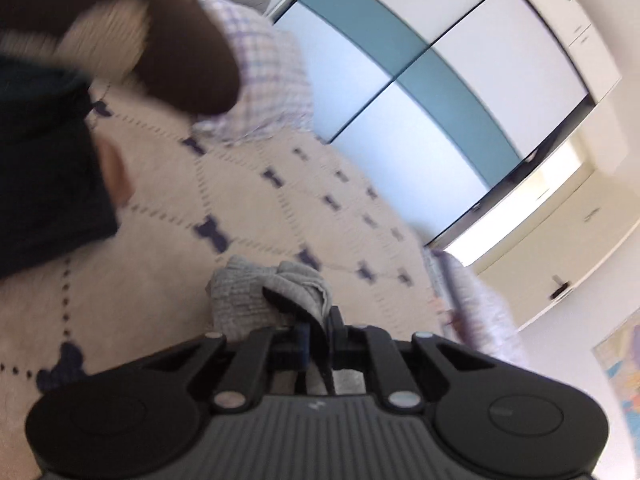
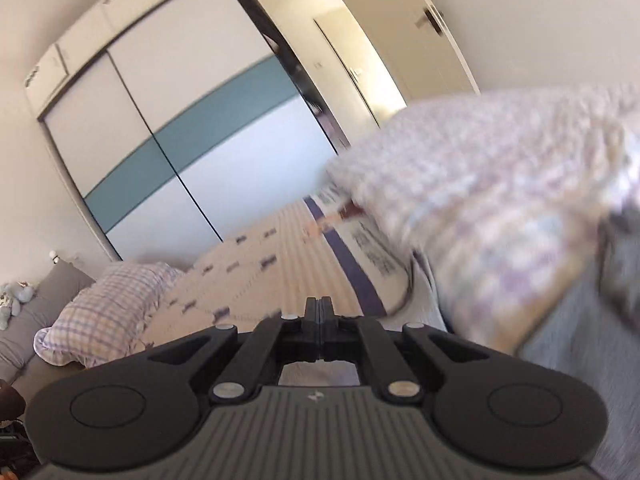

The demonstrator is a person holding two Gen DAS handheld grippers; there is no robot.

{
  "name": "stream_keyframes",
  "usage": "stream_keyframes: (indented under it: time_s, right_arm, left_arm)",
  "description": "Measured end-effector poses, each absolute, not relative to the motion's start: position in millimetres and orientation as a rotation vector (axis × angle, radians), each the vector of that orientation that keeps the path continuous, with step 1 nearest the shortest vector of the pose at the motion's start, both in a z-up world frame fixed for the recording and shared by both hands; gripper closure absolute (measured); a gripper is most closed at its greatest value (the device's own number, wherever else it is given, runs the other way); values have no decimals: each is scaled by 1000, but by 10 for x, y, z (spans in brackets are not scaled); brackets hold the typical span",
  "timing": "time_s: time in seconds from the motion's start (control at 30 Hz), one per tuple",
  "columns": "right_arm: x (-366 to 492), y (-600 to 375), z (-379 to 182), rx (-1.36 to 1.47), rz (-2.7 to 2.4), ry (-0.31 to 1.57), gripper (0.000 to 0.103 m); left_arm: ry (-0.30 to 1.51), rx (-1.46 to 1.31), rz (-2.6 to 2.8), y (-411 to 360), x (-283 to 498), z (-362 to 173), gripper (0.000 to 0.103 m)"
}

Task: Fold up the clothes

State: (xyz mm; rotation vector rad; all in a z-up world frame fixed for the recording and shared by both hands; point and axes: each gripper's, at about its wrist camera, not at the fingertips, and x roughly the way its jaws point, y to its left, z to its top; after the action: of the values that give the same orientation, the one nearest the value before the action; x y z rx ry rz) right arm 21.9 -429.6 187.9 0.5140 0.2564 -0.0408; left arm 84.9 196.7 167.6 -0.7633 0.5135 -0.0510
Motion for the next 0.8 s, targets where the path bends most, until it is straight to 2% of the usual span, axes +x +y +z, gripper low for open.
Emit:
stream_keyframes:
  time_s: [0.07, 0.17, 0.23, 0.27, 0.4, 0.5, 0.67, 0.8]
  right_arm:
    - [160, -4318, 2225, 490, -5, 237, 102]
    - [74, -4283, 2246, 498, 57, 321, 93]
    - [-94, -4194, 1836, 492, 74, 420, 56]
    - [-189, -4148, 1600, 487, 81, 472, 52]
    - [-509, -4097, 542, 726, 21, 651, 51]
    - [-679, -3903, -37, 888, 93, 748, 51]
    - [-444, -3509, -165, 924, 211, 752, 51]
    - [-114, -3557, -206, 1005, 99, 683, 59]
  left_arm:
    - [486, -761, -80, 1934, 746, 1899, 95]
    - [421, -730, -110, 1853, 515, 2163, 96]
    - [381, -728, -118, 1868, 392, 2303, 96]
    - [362, -734, -117, 1903, 345, 2360, 96]
    - [312, -748, -122, 2023, 249, 2626, 96]
    - [301, -736, -139, 1997, 236, 2795, 96]
    - [231, -753, -161, 1923, 159, 2952, 97]
    - [215, -749, -167, 1900, 194, 2946, 98]
